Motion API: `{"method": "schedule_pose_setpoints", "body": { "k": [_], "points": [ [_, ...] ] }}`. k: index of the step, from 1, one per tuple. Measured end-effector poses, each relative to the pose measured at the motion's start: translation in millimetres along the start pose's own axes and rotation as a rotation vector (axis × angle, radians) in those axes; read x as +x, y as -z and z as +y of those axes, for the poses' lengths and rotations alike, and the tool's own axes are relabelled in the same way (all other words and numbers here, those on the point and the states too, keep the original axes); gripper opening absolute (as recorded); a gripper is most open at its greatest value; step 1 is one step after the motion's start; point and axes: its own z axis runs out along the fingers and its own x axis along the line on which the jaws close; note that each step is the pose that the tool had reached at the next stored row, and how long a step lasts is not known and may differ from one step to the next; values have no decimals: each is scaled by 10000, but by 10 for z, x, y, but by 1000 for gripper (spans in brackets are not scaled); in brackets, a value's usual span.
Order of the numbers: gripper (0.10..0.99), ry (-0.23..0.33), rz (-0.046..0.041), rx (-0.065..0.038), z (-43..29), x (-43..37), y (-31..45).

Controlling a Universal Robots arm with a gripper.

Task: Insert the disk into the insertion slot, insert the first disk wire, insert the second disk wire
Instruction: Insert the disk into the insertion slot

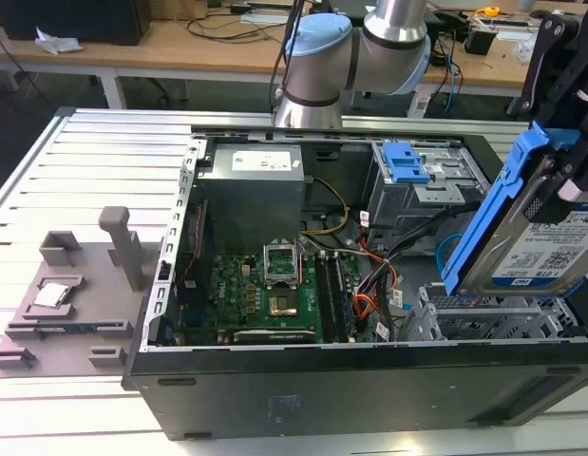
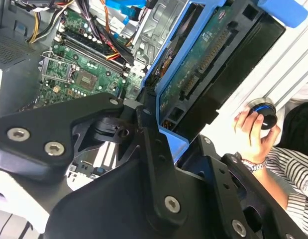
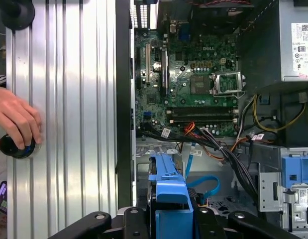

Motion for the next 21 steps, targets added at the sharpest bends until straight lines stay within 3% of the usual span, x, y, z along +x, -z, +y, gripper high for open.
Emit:
{"method": "schedule_pose_setpoints", "body": {
  "k": [7, 9, 14, 17, 21],
  "points": [
    [369, 0, 1, 0, -6, -20, -124],
    [369, 1, 2, 0, -20, -46, -203],
    [369, -1, 9, 0, -61, -109, -287],
    [369, 0, 9, 0, -97, -199, -360],
    [369, -1, 13, 0, -111, -219, -434]
  ]
}}
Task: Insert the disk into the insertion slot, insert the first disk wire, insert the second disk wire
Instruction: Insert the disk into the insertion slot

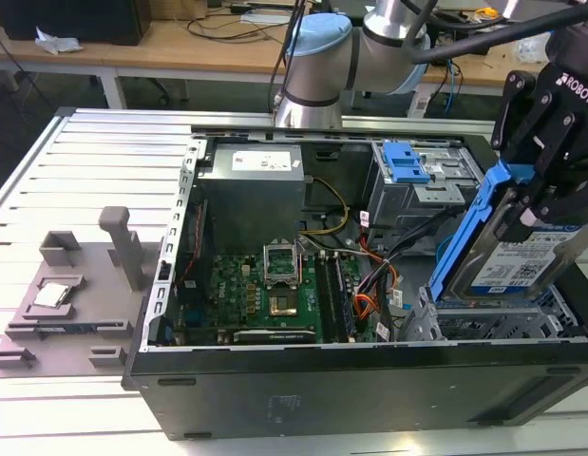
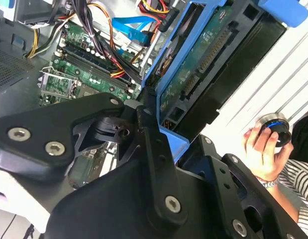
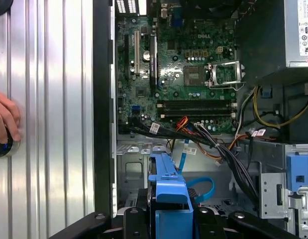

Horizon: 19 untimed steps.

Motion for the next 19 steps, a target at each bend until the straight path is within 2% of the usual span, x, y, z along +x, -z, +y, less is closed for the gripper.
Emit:
{"method": "schedule_pose_setpoints", "body": {
  "k": [9, 12, 19],
  "points": [
    [369, 1, 1, 0, -5, 0, -115],
    [369, 1, 1, 0, -9, -1, -202],
    [369, 1, 1, 0, -14, -1, -346]
  ]
}}
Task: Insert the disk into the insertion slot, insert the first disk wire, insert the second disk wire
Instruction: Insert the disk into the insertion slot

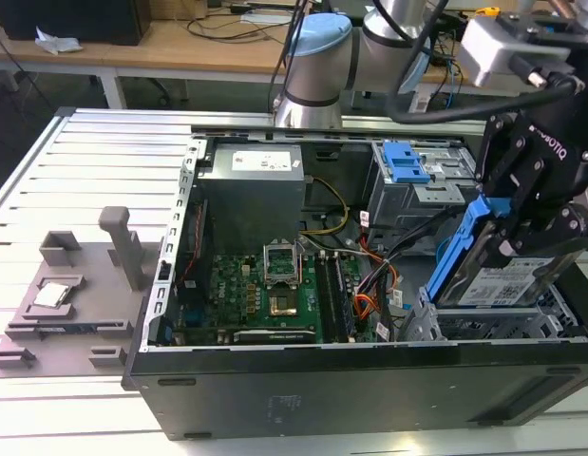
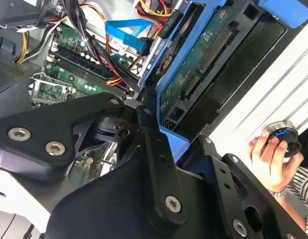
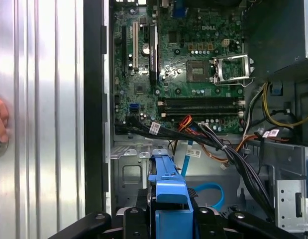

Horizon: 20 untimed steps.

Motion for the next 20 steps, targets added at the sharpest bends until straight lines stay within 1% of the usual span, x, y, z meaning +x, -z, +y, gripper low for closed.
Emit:
{"method": "schedule_pose_setpoints", "body": {
  "k": [2, 5, 6, 12, 13, 20],
  "points": [
    [369, 0, 0, -1, -3, 0, -77],
    [369, 0, -1, 0, -6, -1, -143],
    [369, 0, -1, 0, -6, -1, -153],
    [380, 0, 1, 0, -6, -1, -158],
    [443, 0, -2, 0, -6, -1, -160],
    [443, 0, 0, 0, -6, -1, -164]
  ]
}}
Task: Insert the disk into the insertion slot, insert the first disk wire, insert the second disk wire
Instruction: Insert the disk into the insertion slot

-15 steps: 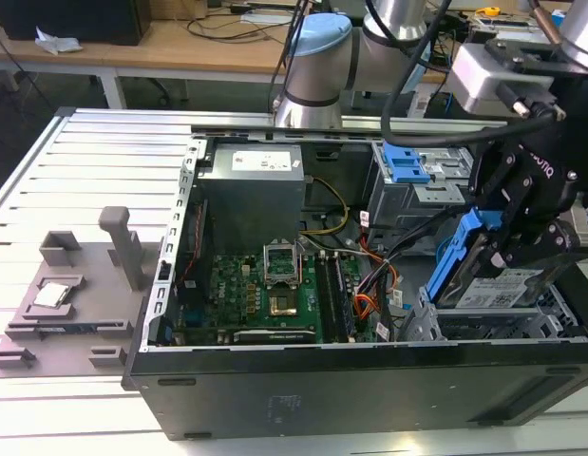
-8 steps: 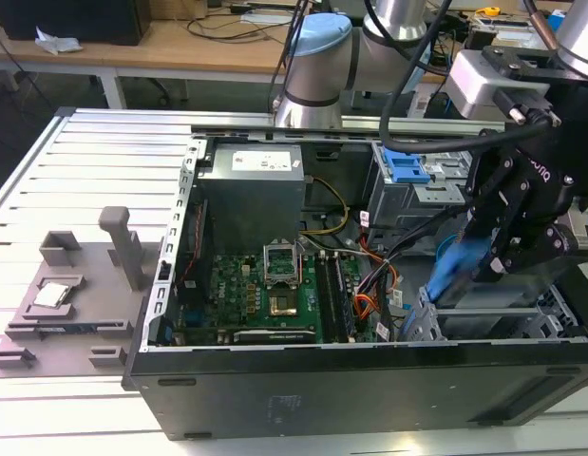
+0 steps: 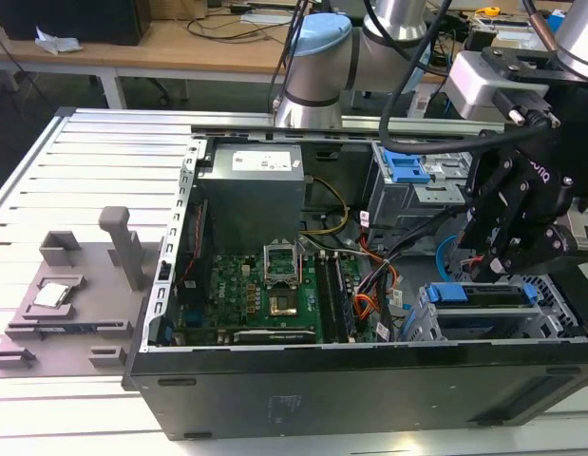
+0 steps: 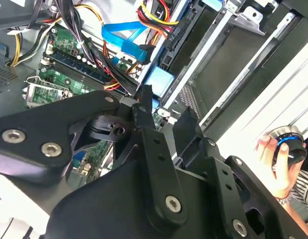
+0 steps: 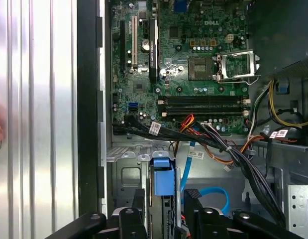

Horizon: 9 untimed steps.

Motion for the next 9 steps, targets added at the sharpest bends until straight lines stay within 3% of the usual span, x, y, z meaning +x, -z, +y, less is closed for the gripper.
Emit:
{"method": "schedule_pose_setpoints", "body": {
  "k": [2, 3, 6, 9],
  "points": [
    [361, 0, 1, 0, 0, 0, -2],
    [361, 0, 0, 0, 0, 0, -2],
    [180, 0, 0, 0, 0, 0, -4],
    [106, 0, 0, 0, 0, 0, -8]
  ]
}}
